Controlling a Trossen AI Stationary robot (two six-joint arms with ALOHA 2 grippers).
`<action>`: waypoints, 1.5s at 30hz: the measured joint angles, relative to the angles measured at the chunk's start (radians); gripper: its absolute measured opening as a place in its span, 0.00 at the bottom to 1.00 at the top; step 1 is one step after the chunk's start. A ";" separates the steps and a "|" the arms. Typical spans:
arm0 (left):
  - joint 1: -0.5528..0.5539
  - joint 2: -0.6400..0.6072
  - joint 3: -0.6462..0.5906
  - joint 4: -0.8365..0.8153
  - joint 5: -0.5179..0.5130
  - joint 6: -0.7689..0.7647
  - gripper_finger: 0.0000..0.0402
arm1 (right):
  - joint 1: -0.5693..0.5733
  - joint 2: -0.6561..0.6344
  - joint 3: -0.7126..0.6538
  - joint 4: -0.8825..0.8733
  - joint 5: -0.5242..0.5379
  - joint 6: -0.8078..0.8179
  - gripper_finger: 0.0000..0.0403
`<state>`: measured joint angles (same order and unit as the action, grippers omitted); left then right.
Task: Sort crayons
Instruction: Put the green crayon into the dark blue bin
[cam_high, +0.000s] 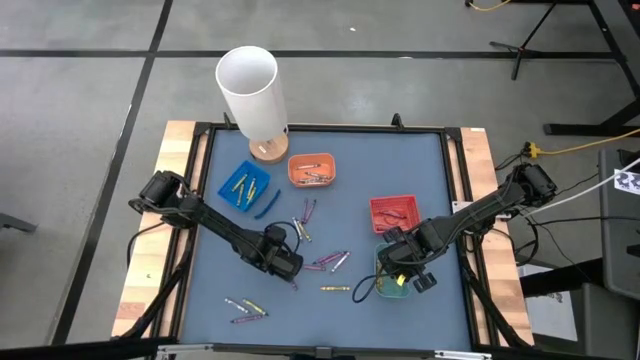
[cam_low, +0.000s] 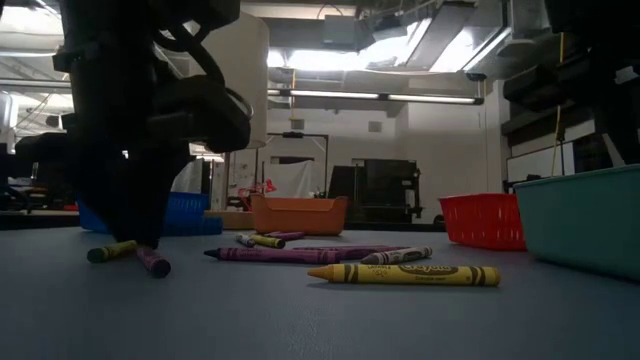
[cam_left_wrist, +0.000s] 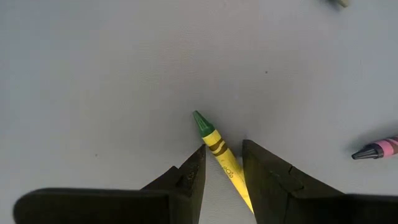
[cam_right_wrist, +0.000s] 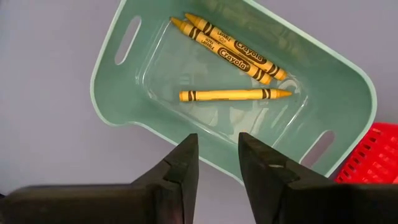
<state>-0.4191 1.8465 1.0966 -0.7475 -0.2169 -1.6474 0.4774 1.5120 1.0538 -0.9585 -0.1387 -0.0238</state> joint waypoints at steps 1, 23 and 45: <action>0.000 0.000 0.000 0.000 0.000 0.000 0.23 | 0.000 0.000 0.000 0.000 0.000 0.000 0.27; 0.000 0.000 0.000 -0.001 0.001 0.013 0.10 | 0.000 0.000 0.000 0.000 0.000 0.000 0.27; 0.029 -0.083 -0.001 -0.006 -0.064 0.307 0.01 | 0.000 0.000 0.000 0.024 0.000 -0.010 0.27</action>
<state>-0.3905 1.7637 1.0954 -0.7535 -0.2811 -1.3404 0.4774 1.5124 1.0538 -0.9346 -0.1387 -0.0341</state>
